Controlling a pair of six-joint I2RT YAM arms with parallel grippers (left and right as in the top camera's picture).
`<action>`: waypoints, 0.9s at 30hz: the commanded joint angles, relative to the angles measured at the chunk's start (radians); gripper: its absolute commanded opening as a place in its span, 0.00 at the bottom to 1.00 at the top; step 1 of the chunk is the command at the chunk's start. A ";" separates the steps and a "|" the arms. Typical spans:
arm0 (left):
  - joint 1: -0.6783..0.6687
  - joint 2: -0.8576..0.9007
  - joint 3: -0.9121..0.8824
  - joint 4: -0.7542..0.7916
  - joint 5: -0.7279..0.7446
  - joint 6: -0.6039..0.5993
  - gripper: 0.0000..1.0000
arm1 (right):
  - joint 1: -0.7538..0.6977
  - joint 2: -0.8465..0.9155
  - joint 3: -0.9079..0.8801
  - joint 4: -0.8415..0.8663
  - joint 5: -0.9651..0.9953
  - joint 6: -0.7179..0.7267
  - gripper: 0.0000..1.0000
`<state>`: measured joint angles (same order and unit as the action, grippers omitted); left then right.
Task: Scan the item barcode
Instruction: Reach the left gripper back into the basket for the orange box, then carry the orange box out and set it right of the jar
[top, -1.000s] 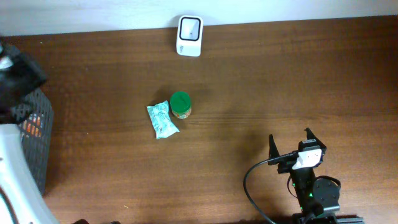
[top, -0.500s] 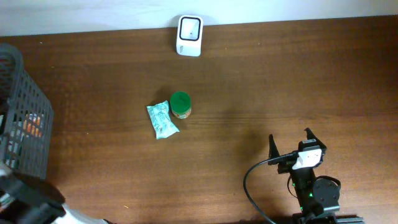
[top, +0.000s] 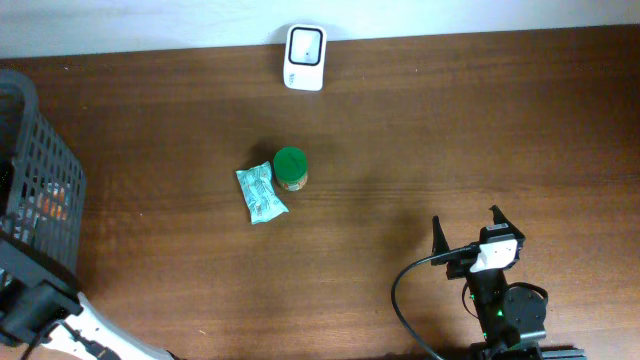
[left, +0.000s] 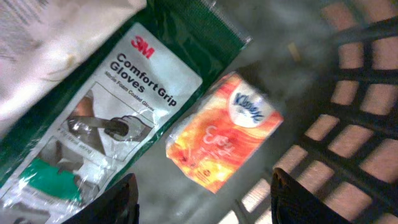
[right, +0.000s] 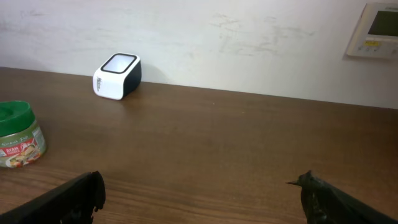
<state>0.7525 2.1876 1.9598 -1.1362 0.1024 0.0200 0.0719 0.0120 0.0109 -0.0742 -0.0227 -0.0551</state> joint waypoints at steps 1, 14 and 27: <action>0.005 0.060 0.003 0.015 0.014 0.048 0.57 | 0.007 -0.006 -0.005 -0.005 0.002 0.008 0.98; 0.005 0.176 0.003 0.024 0.010 0.064 0.03 | 0.007 -0.006 -0.005 -0.005 0.002 0.008 0.98; 0.005 -0.111 0.200 -0.077 0.036 -0.185 0.00 | 0.007 -0.006 -0.005 -0.005 0.002 0.008 0.98</action>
<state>0.7525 2.2658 2.0823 -1.2114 0.1162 -0.0498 0.0719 0.0120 0.0109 -0.0742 -0.0231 -0.0555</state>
